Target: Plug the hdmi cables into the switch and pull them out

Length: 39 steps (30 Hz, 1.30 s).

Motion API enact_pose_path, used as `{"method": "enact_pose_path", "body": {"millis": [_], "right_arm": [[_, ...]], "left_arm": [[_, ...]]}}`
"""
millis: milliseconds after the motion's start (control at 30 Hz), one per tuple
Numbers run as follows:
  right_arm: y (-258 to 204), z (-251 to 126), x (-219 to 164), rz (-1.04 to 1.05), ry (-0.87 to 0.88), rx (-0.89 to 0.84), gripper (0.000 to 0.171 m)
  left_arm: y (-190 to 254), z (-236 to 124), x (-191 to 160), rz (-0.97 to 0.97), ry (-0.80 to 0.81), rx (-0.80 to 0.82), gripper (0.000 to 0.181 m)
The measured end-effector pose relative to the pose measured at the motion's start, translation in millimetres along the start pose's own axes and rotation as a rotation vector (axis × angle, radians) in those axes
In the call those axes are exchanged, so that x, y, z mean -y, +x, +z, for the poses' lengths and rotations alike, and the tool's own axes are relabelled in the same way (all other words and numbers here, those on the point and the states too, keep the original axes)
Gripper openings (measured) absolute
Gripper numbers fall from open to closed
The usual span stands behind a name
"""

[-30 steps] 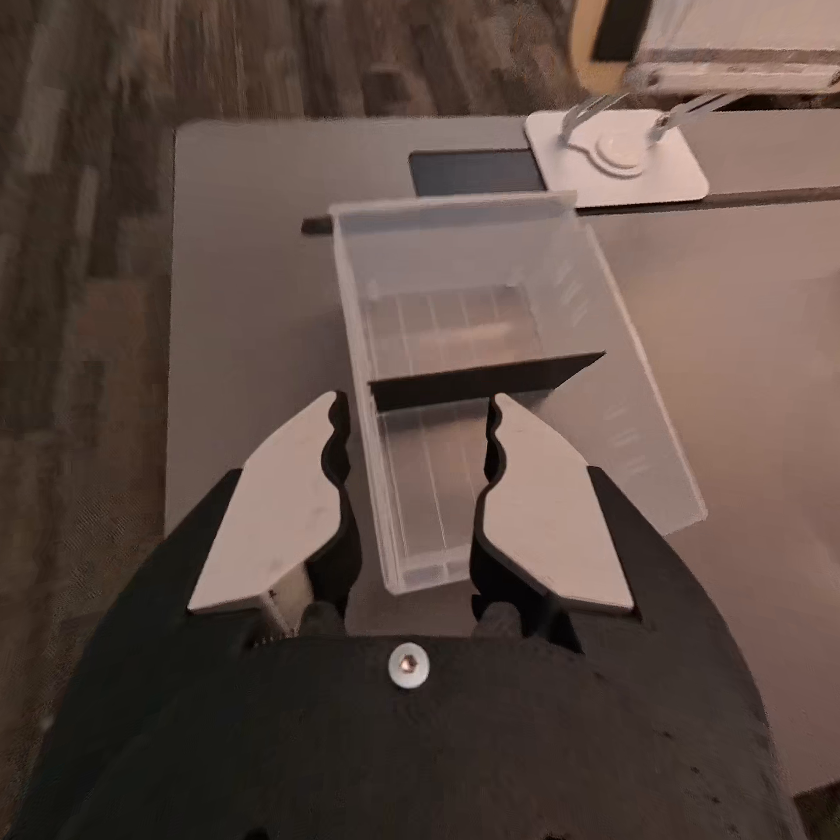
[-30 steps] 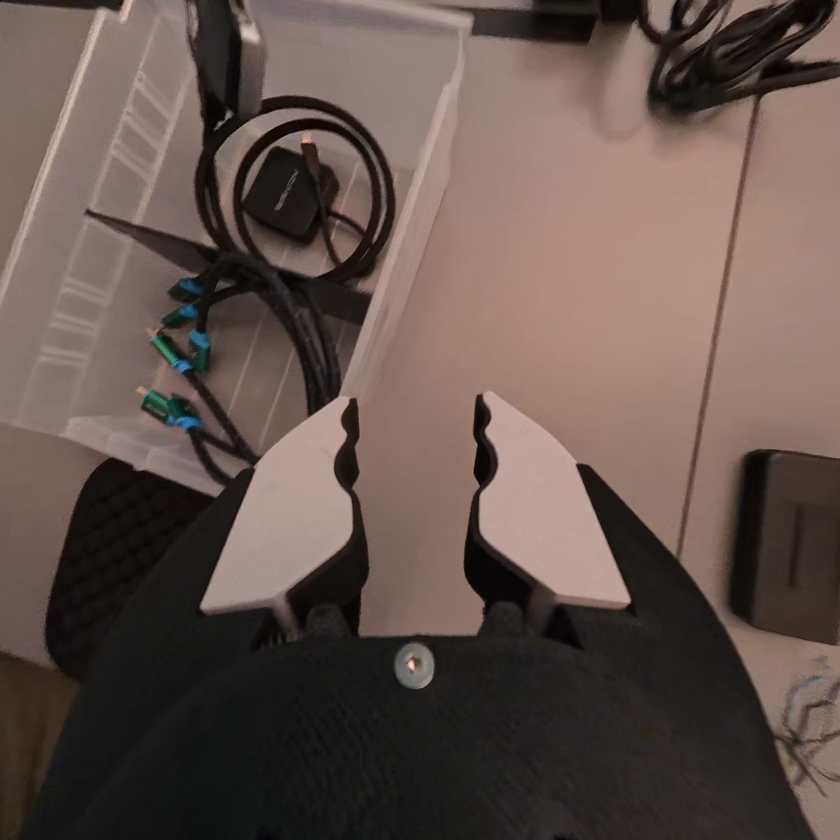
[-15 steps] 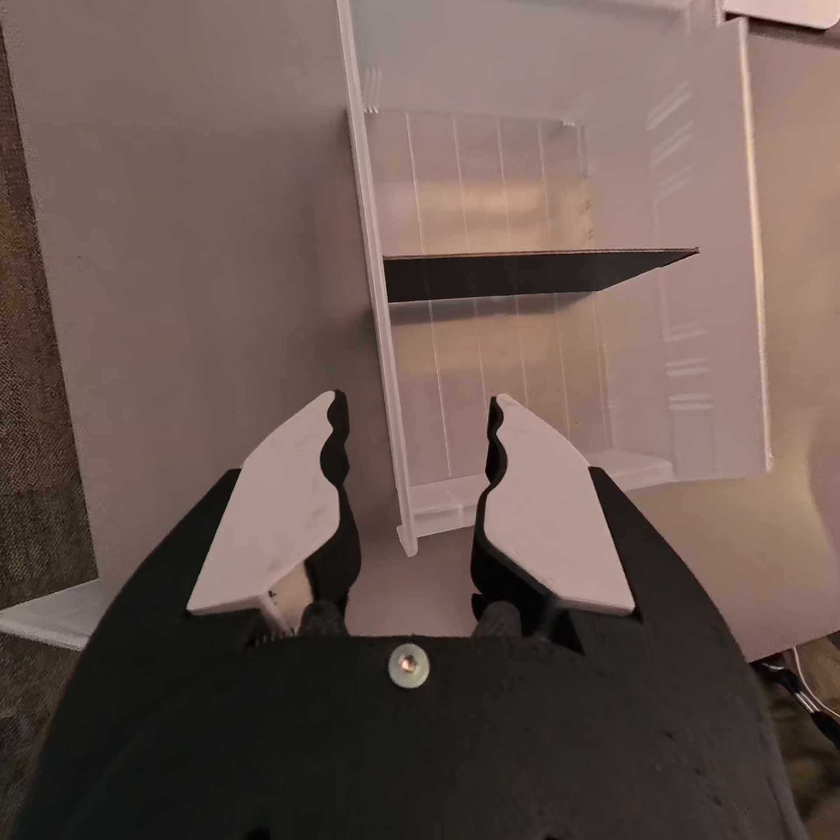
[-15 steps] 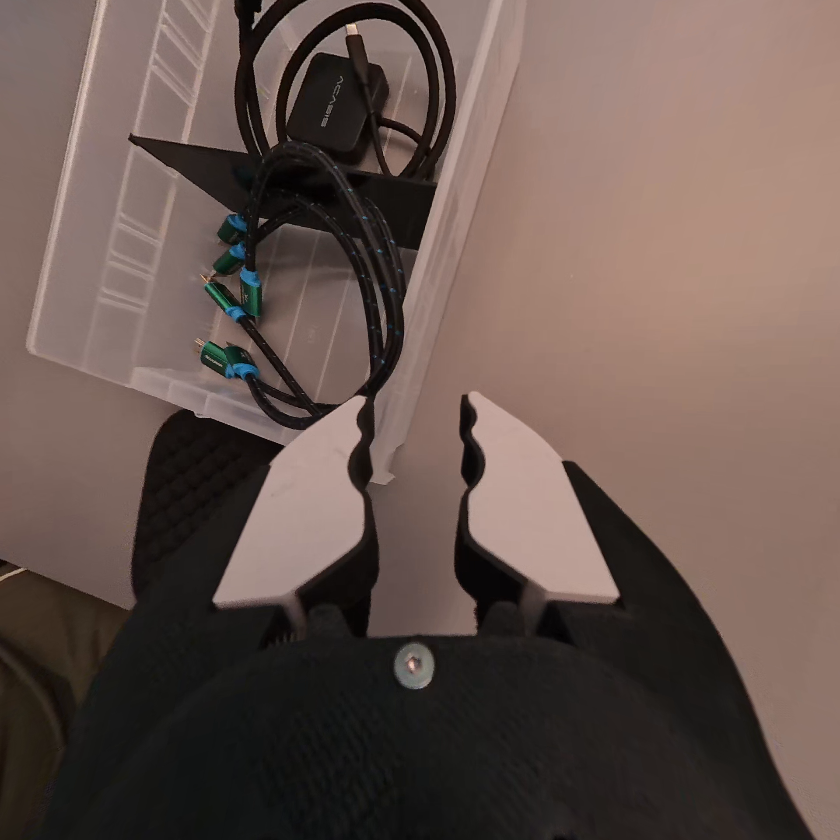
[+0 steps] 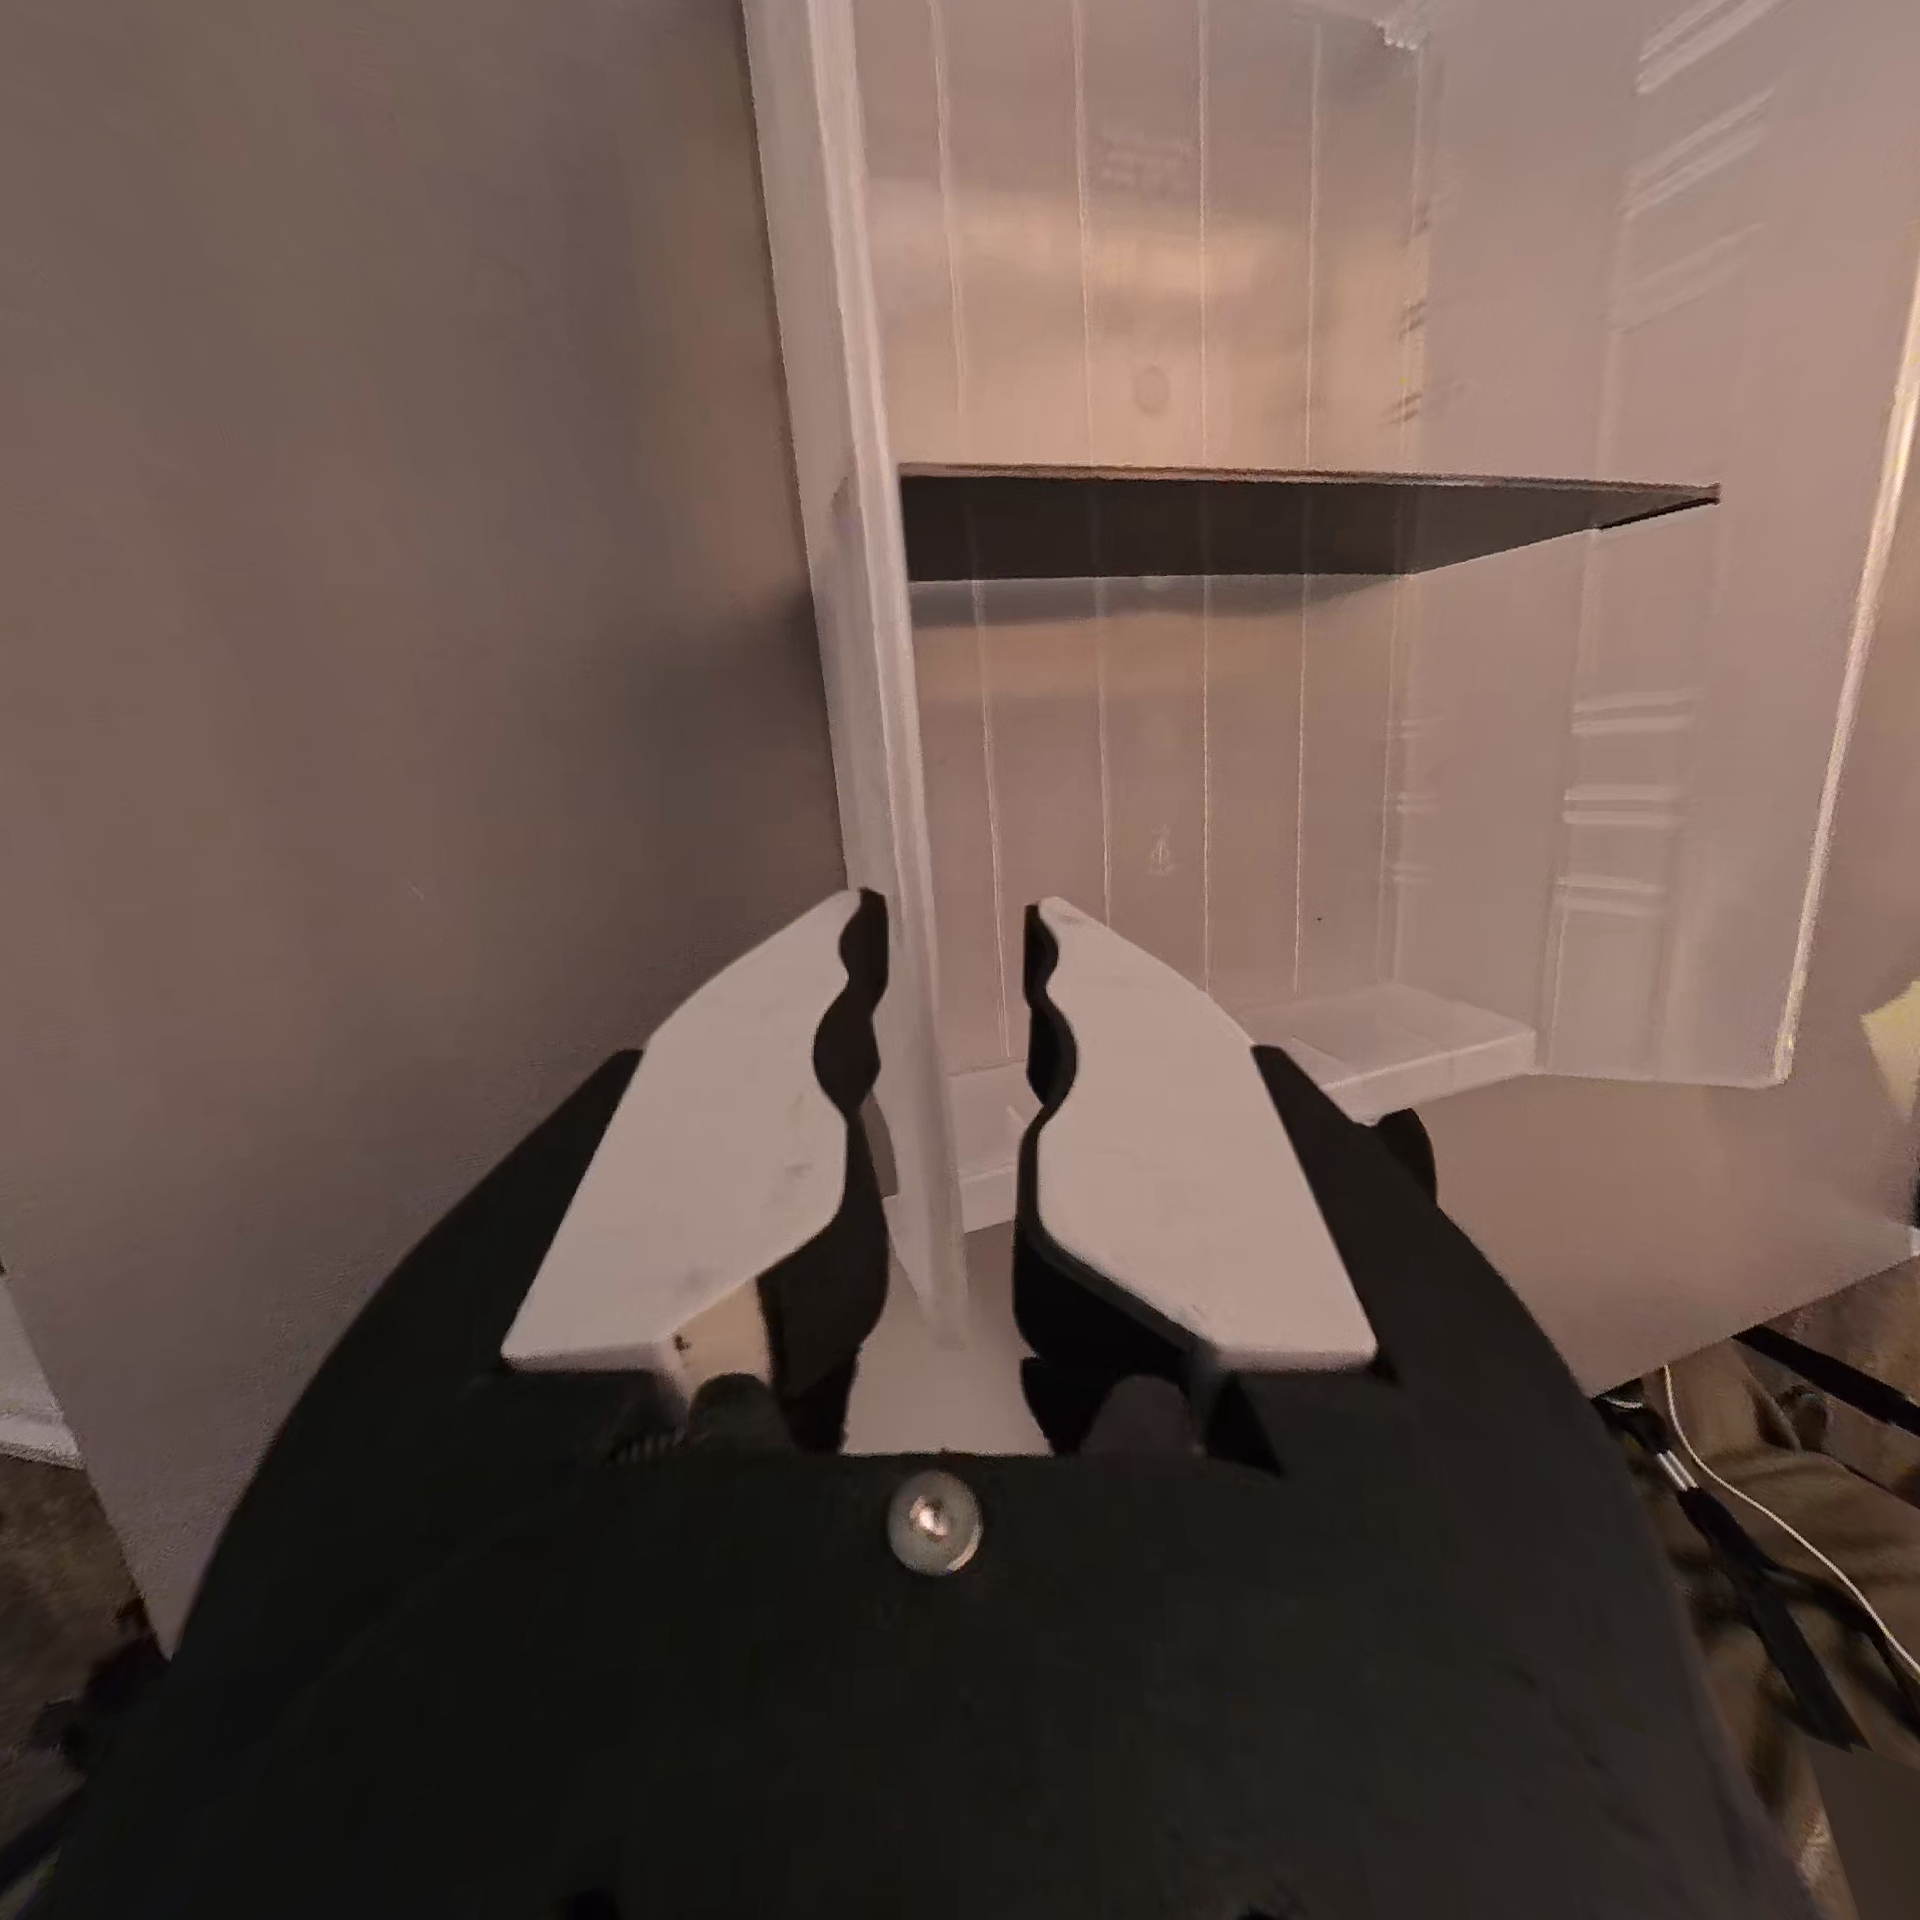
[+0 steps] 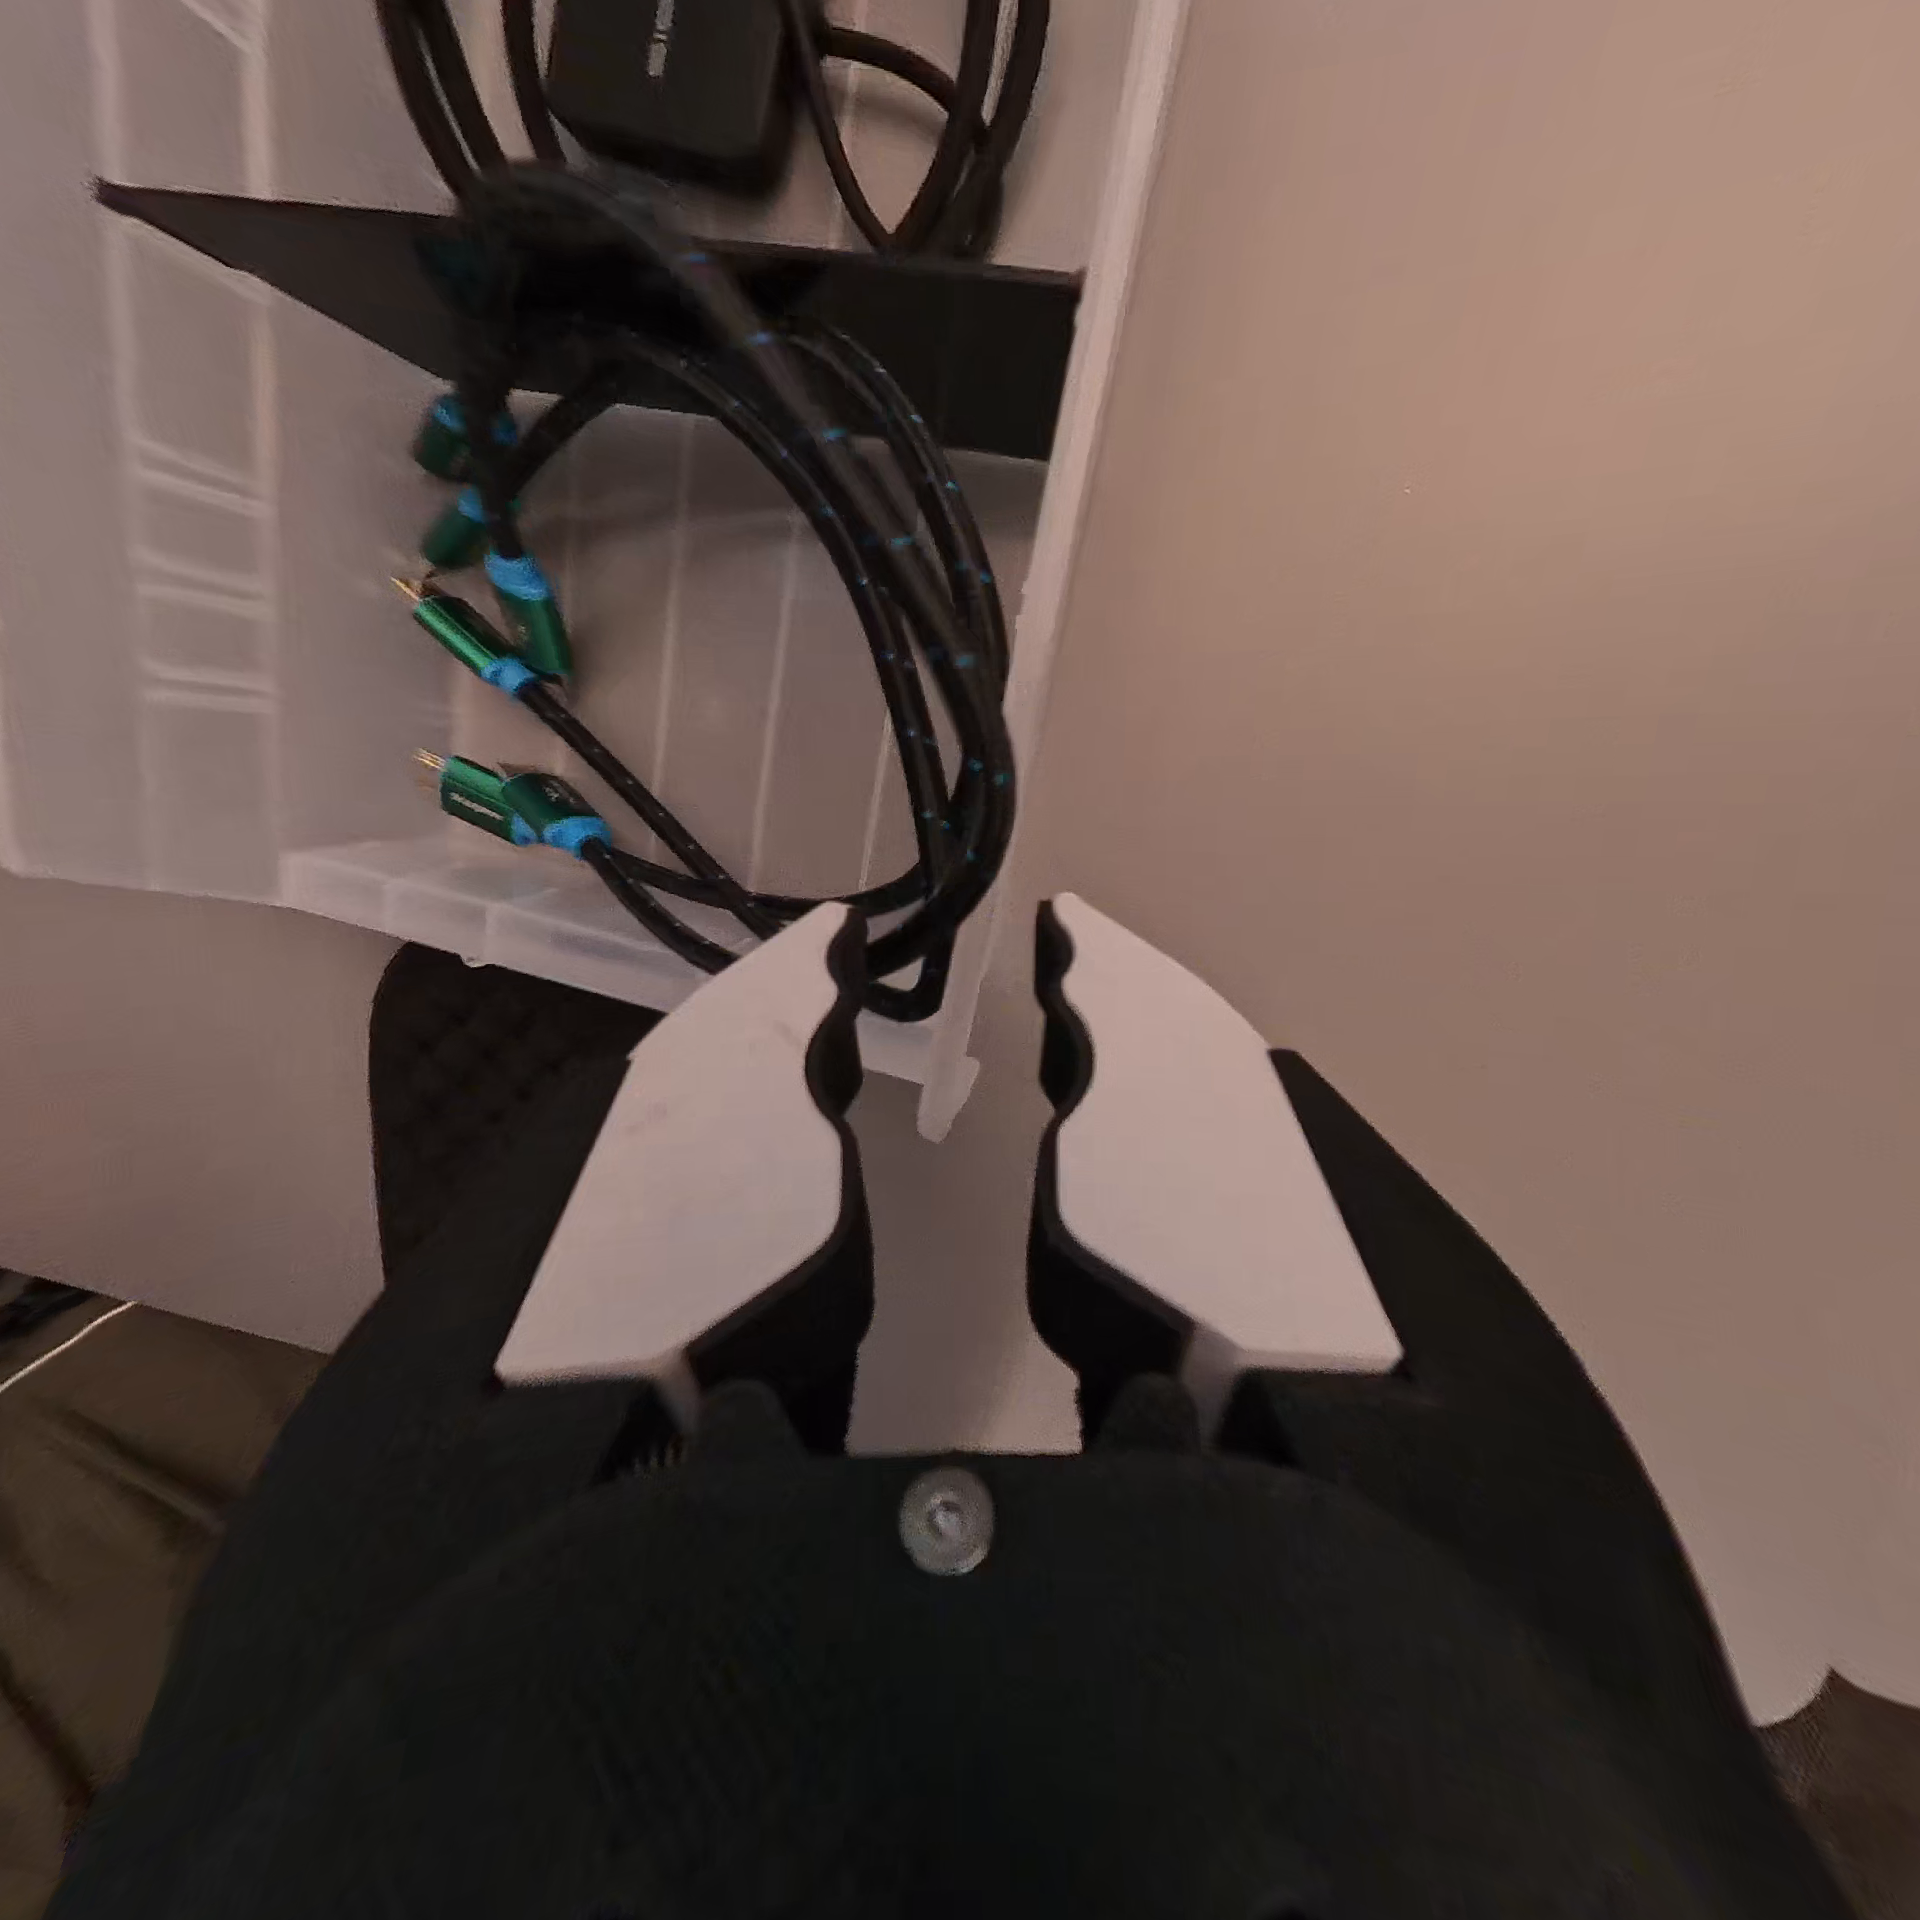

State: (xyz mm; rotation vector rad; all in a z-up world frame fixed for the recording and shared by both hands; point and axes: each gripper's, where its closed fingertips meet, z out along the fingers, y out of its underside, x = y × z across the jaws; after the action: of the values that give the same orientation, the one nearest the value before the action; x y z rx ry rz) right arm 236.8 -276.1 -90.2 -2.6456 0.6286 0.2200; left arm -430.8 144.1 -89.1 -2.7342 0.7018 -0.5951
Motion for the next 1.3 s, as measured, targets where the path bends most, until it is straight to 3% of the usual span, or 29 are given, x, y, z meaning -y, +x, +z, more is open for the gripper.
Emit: {"method": "enact_pose_path", "body": {"millis": [300, 467, 867, 1300], "right_arm": [[2.3, 31.7, -9.4, -0.074, -0.175, -0.129, 0.024], [1.8, 33.2, -6.1, -0.097, -0.178, -0.144, 0.022], [-28.7, 43.8, -0.5, -0.273, -0.174, -0.141, 0.022], [-80.1, 62.4, 12.3, -0.453, -0.191, -0.113, 0.024]], "left_arm": [[-8.8, 11.2, -9.7, 0.057, -0.108, 0.091, 0.011], [0.5, 16.4, -11.0, 0.202, -0.194, 0.180, 0.007], [59.8, 43.9, -8.2, 0.392, -0.393, 0.253, 0.013], [114.2, 66.7, -6.8, 0.460, -0.462, 0.267, 0.013]]}}
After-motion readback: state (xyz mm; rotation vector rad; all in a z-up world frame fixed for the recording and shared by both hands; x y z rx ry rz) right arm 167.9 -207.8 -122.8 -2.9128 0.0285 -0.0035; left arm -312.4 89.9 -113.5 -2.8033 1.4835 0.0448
